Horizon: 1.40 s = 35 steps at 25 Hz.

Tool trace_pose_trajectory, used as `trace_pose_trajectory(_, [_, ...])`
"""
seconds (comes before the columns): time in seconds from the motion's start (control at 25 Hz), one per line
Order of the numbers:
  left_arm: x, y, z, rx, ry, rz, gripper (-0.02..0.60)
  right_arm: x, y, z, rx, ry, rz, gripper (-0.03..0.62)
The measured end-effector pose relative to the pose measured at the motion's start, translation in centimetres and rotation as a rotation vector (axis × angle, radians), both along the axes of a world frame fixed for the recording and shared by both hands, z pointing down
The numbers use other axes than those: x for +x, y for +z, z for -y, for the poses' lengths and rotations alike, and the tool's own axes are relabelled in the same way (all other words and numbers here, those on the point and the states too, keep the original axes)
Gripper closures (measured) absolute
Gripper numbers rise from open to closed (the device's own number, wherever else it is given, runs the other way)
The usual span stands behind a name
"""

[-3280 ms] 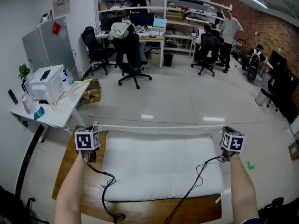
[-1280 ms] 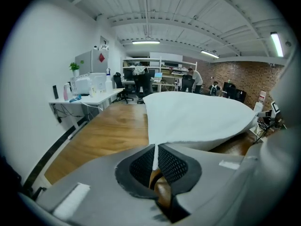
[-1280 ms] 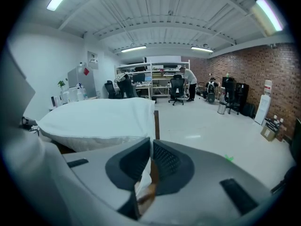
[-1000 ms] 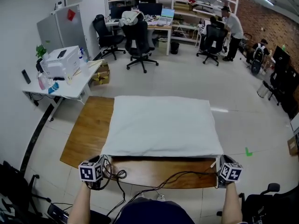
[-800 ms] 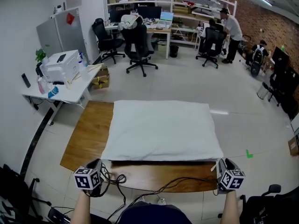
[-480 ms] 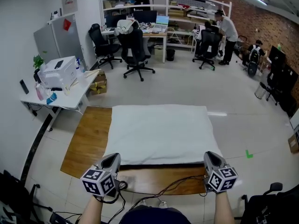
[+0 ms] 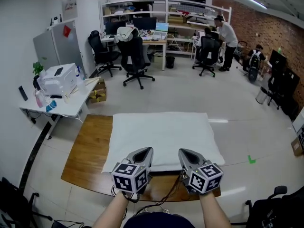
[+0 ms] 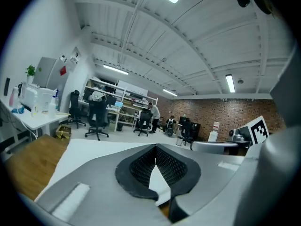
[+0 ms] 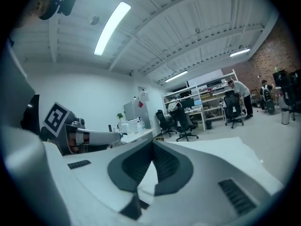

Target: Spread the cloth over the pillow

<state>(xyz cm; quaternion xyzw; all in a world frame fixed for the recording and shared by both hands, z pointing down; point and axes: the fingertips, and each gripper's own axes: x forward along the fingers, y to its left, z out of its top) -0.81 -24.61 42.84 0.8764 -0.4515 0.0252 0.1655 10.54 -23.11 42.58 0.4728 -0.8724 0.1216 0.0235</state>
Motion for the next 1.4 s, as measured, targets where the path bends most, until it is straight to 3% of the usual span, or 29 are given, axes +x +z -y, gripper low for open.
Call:
trace_pose_trajectory(0.4, [3.1, -0.3, 0.6, 0.010, 0.068, -0.014, 0.572, -2.5, -1.6, 0.2, 0.044, -0.047, -0.015, 0.588])
trace_pose_trajectory(1.4, [3.2, -1.0, 1.5, 0.043, 0.124, 0.052, 0.572, -1.9, -2.7, 1.8, 0.058, 0.000, -0.014, 0.589])
